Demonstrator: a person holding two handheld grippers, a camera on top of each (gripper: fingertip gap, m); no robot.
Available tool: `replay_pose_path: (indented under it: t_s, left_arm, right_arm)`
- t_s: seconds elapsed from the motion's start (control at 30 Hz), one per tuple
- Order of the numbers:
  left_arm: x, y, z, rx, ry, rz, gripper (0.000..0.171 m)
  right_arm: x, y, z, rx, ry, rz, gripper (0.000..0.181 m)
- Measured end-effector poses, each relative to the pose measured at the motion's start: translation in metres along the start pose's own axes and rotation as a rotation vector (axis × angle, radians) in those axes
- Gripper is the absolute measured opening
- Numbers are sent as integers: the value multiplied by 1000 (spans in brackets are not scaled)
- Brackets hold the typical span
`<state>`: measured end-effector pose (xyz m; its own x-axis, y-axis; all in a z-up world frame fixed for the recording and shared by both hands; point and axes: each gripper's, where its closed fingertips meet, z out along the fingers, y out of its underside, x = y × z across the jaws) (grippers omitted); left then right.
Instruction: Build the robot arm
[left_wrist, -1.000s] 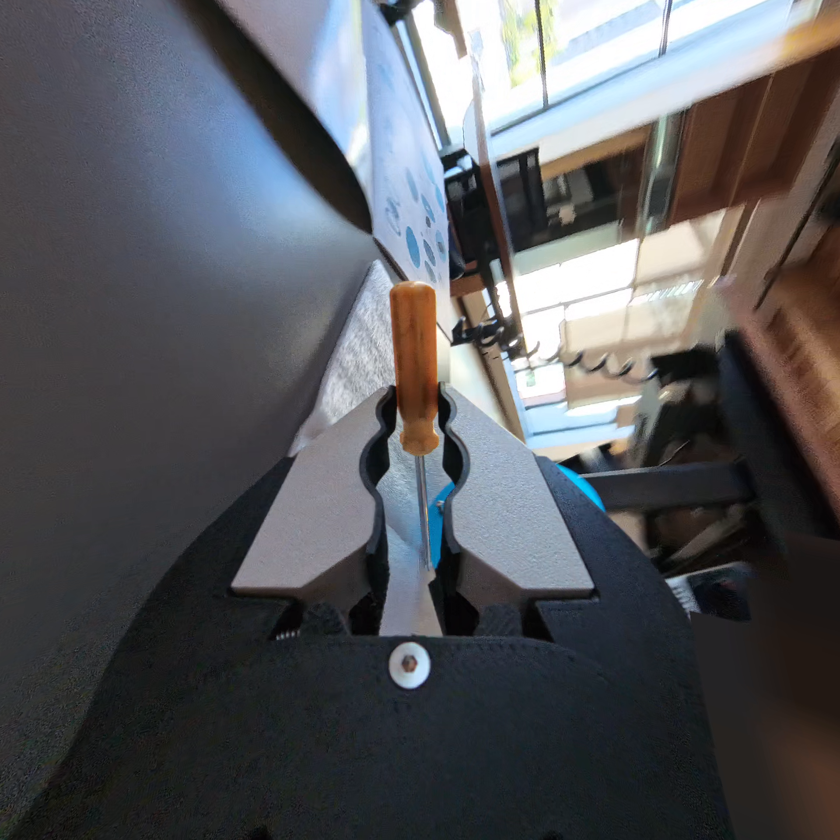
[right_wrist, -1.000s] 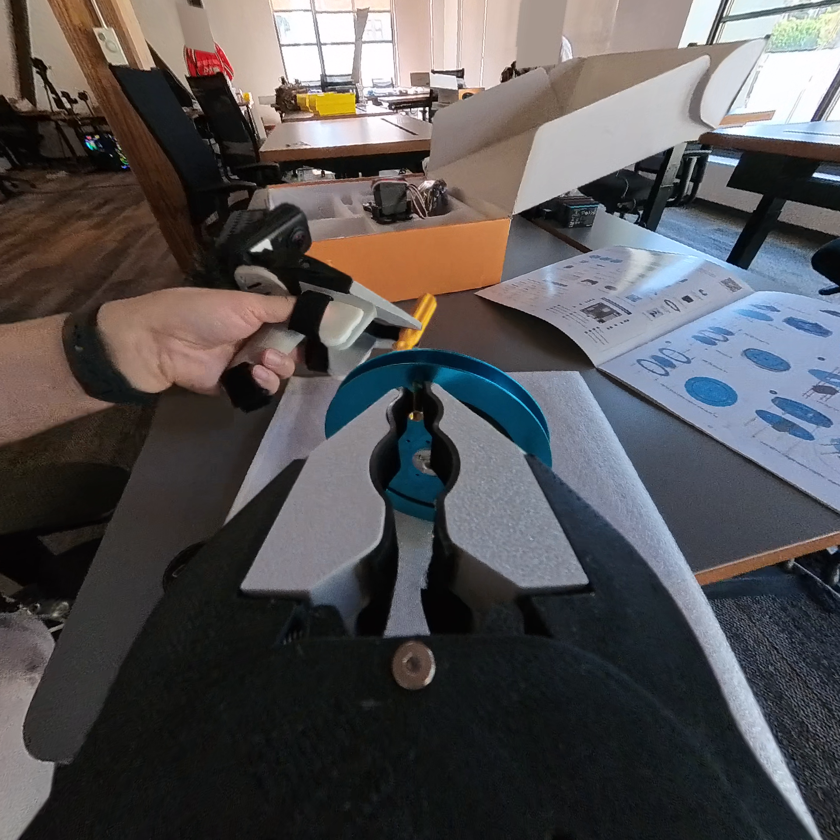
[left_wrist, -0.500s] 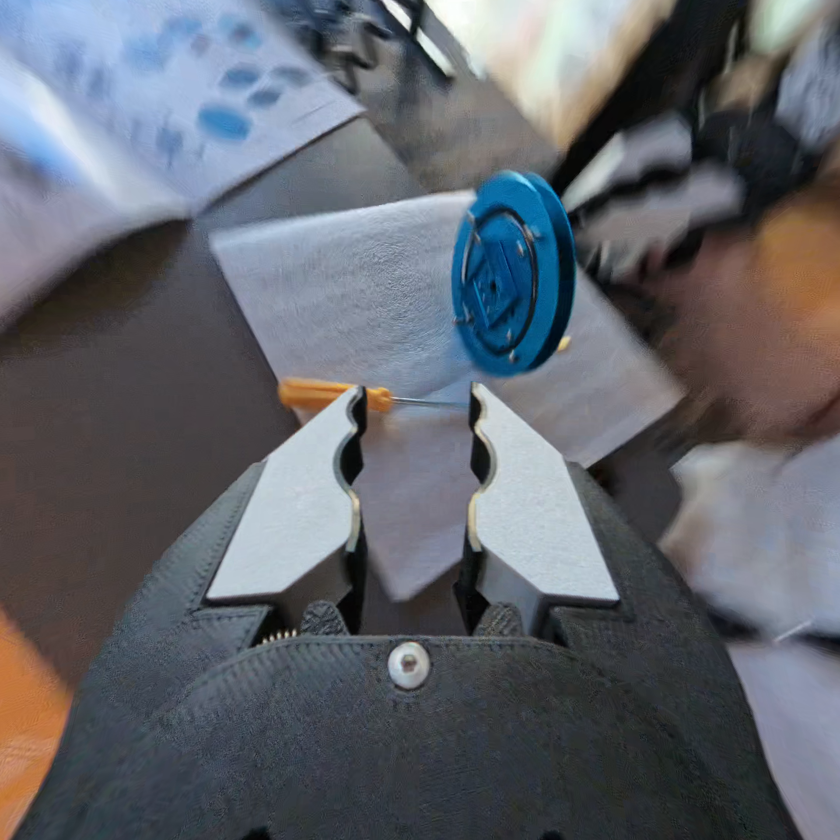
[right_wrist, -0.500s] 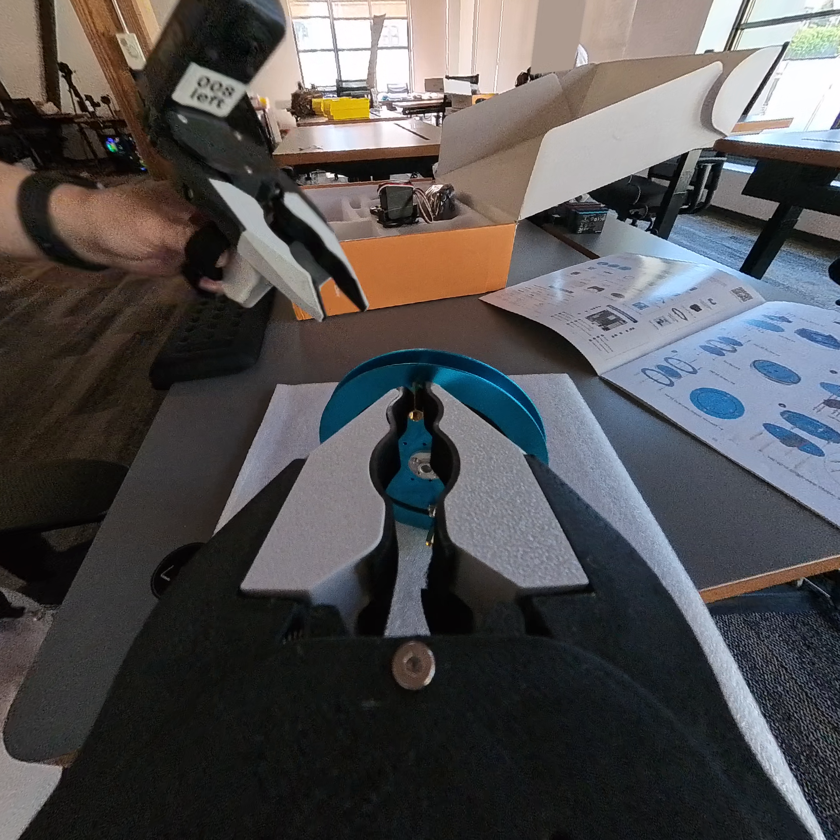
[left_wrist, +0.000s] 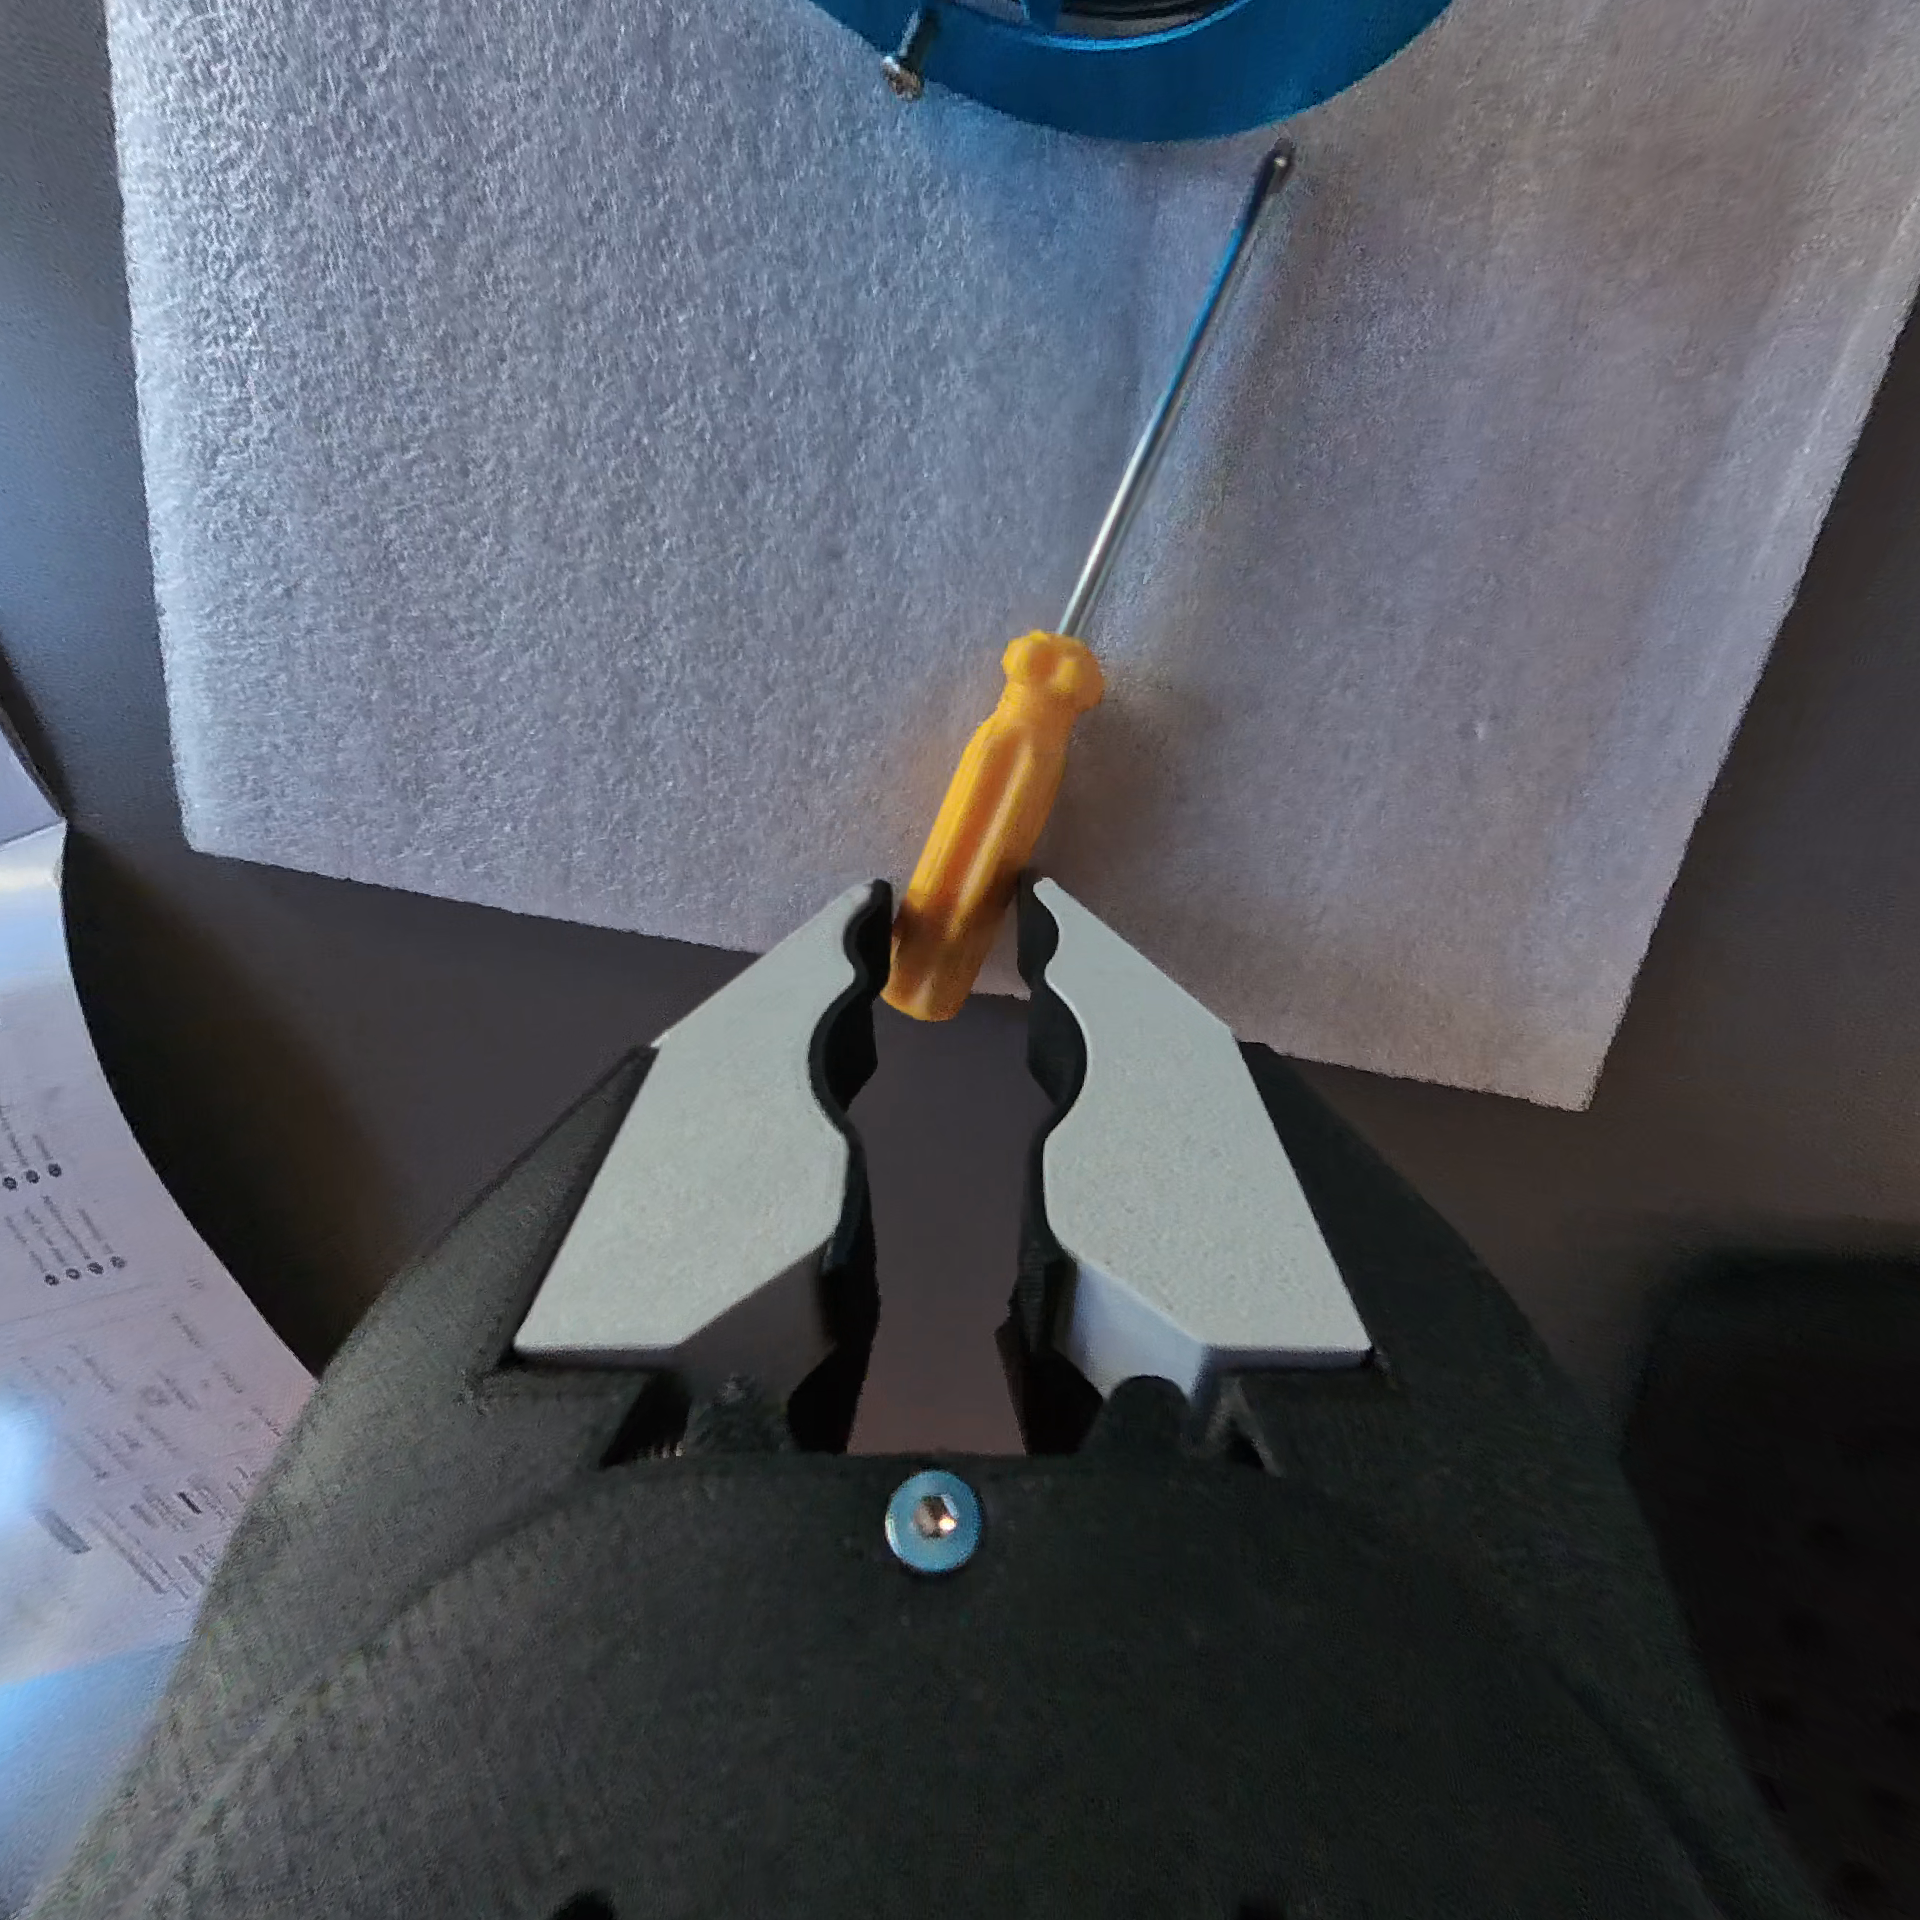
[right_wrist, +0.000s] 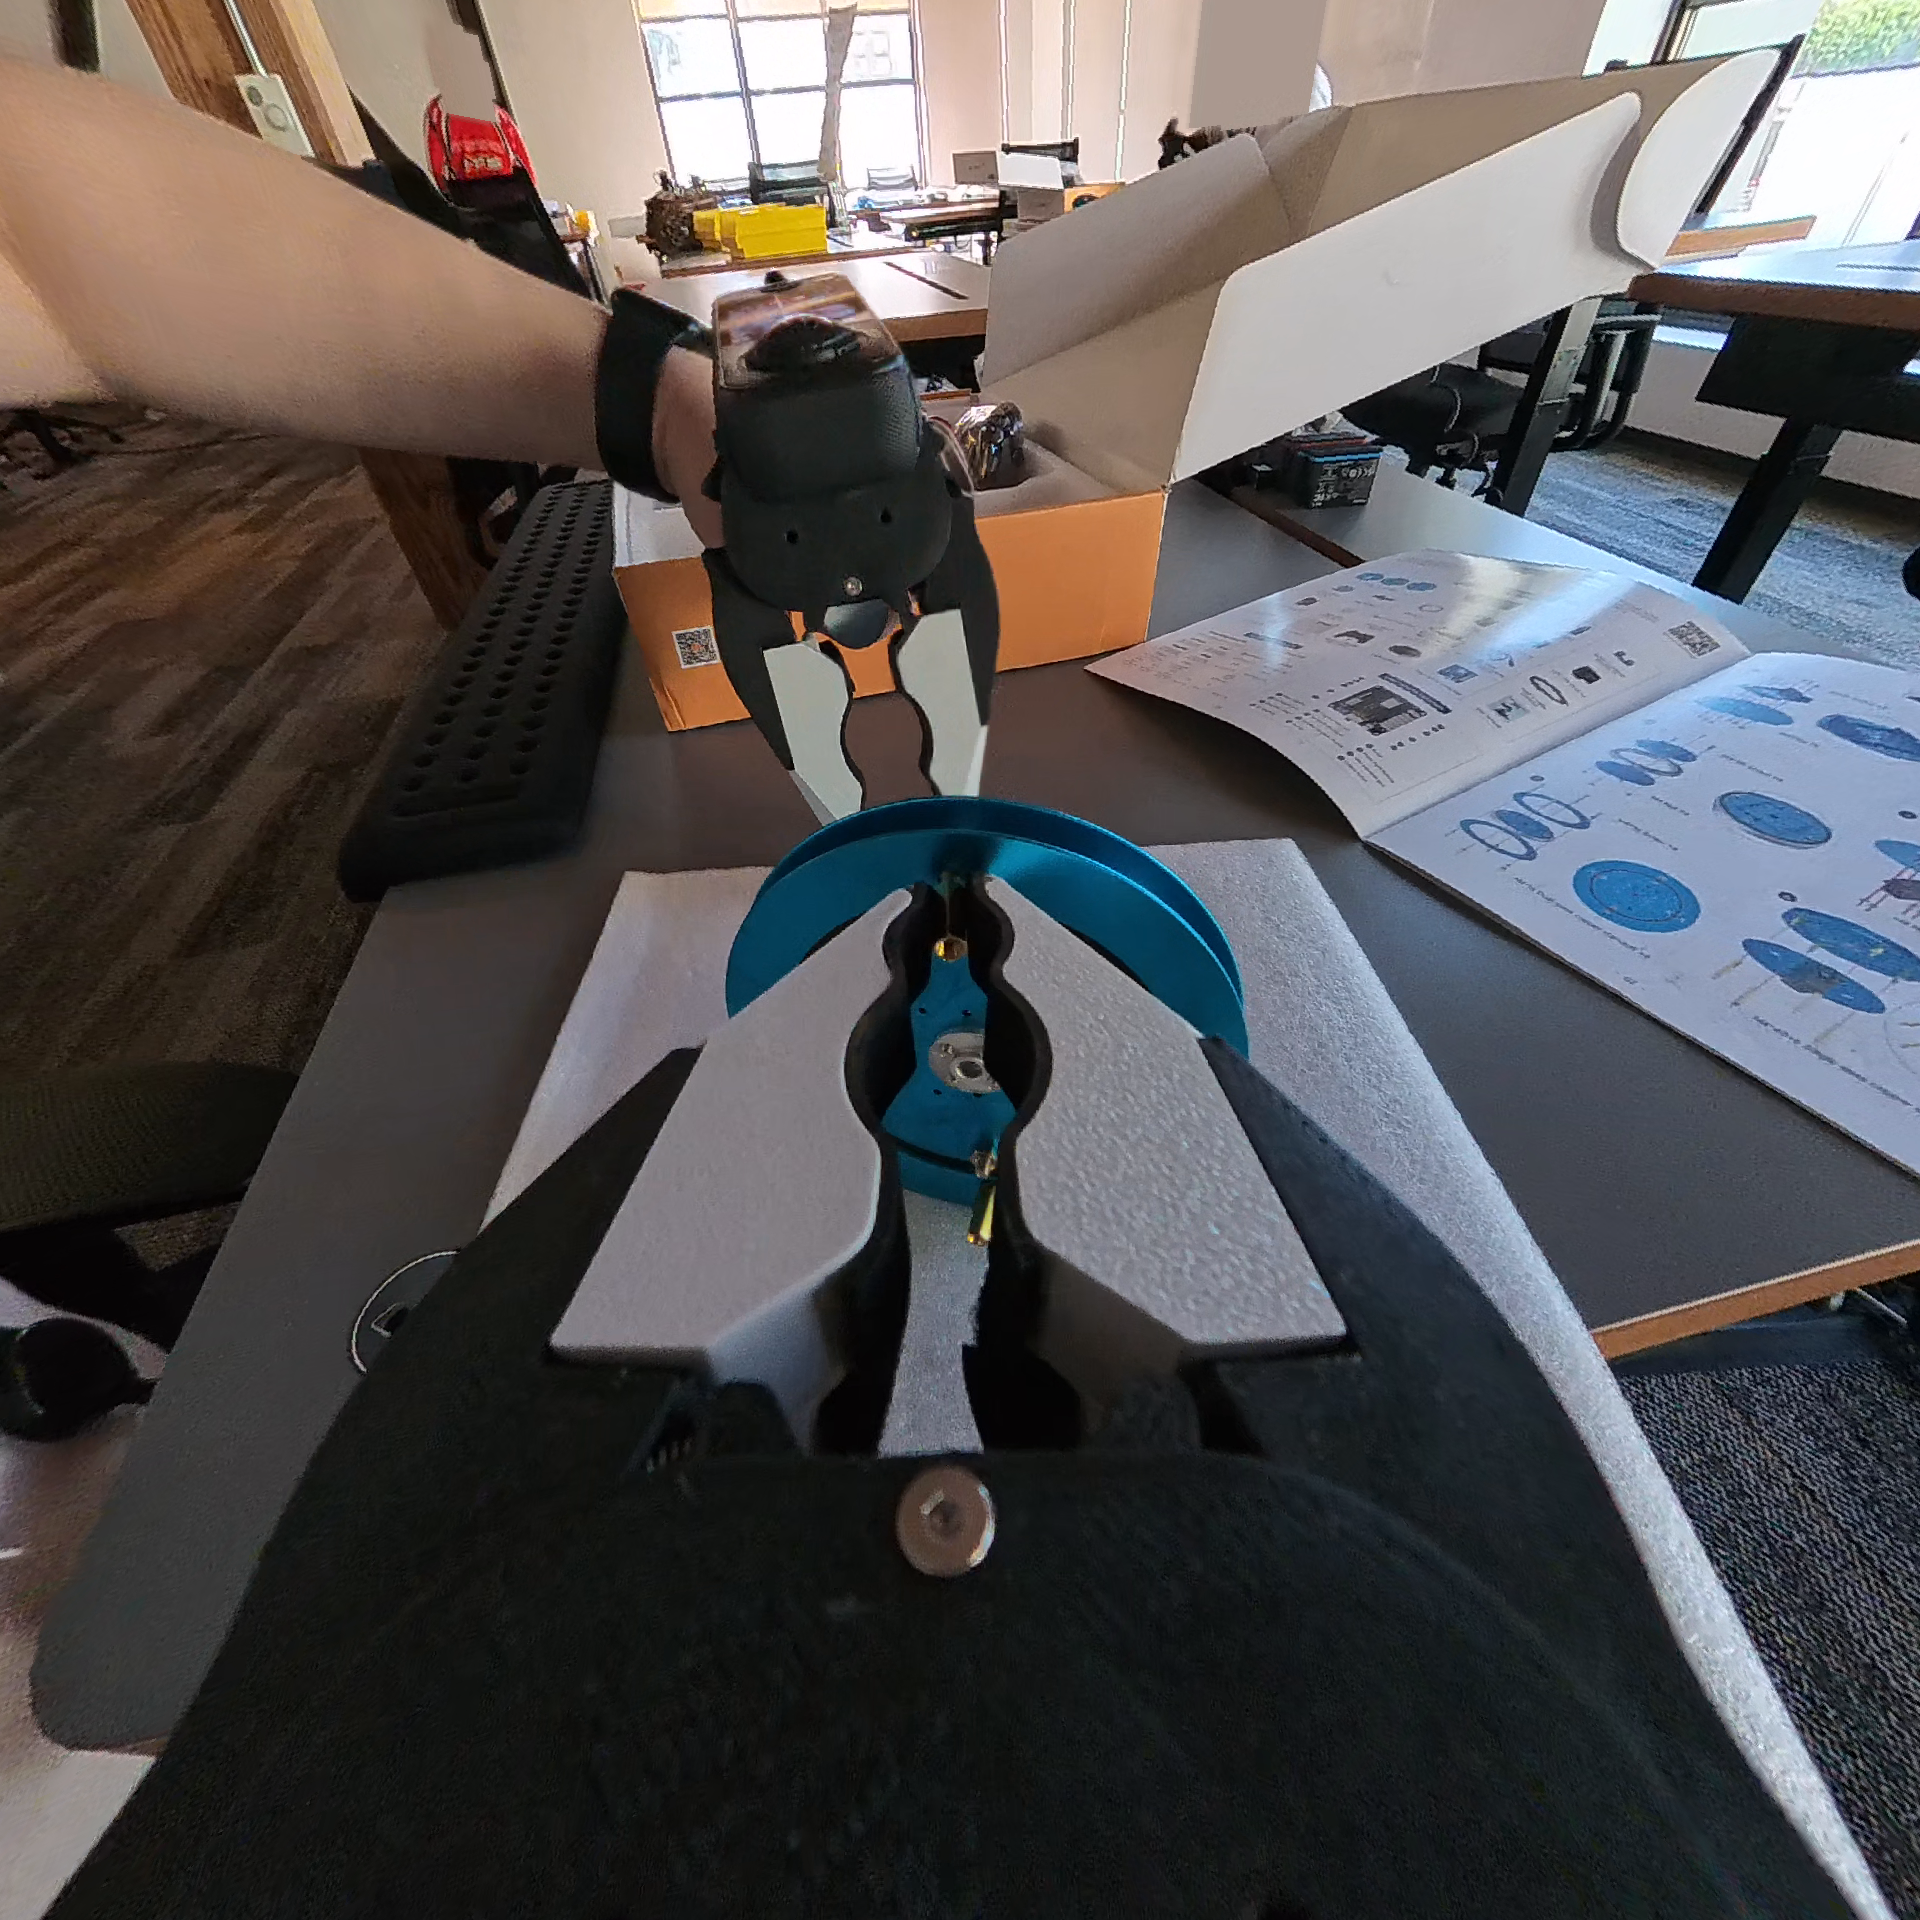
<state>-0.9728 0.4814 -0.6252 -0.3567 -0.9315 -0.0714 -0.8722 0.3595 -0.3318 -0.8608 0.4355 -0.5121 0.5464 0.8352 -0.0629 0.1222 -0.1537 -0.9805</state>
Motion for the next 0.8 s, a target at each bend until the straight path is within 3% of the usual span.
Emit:
replay_pose_path:
  t_s: [0.17,0.27,0.4,0.53,0.63,0.73,0.8]
  left_arm:
    - [9,14,-13,-33,-7,-52,19]
    - [11,10,-9,-4,-36,-51,34]
    - [13,11,-9,-24,-25,-35,17]
    - [1,18,-35,-14,-94,-74,16]
    - [-11,8,-64,44,-167,-108,15]
    - [-13,-10,-83,114,-221,-36,15]
    - [-8,-14,-85,120,-170,16,15]
  right_arm:
    - [-1,0,1,6,-28,32,5]
    - [-1,0,0,-1,-28,34,5]
    - [-1,1,-1,-22,-26,27,5]
    - [1,1,-1,-41,-15,19,4]
    - [1,1,-1,-48,-20,25,5]
    - [3,2,-2,-53,-25,41,5]
    - [1,2,-3,-53,-42,71,4]
